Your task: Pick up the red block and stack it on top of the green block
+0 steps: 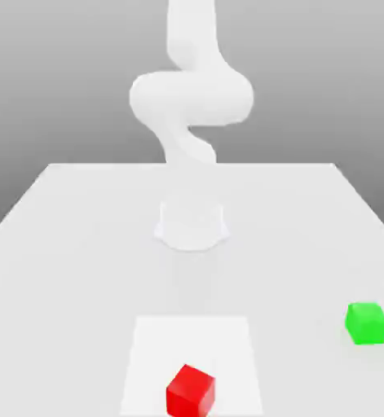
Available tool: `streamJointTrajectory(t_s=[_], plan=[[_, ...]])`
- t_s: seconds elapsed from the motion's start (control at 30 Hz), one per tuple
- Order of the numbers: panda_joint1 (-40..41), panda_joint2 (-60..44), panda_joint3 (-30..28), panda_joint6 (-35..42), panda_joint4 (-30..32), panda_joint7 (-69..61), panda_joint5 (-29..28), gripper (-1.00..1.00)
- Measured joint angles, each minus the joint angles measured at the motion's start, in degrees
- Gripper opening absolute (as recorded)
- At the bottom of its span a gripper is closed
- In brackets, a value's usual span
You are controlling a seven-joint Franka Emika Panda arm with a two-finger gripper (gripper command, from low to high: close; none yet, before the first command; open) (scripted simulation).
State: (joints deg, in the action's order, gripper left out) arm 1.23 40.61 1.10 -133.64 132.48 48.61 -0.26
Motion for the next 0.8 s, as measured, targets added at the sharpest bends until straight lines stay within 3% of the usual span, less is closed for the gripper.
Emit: streamJointTrajectory(t_s=[0.4,0.8], plan=[[4.8,-25.3,4.5,-9.0,3.4,14.2,-2.4,0.00],[5.4,-50.1,4.9,-17.9,6.7,27.2,-3.3,0.00]])
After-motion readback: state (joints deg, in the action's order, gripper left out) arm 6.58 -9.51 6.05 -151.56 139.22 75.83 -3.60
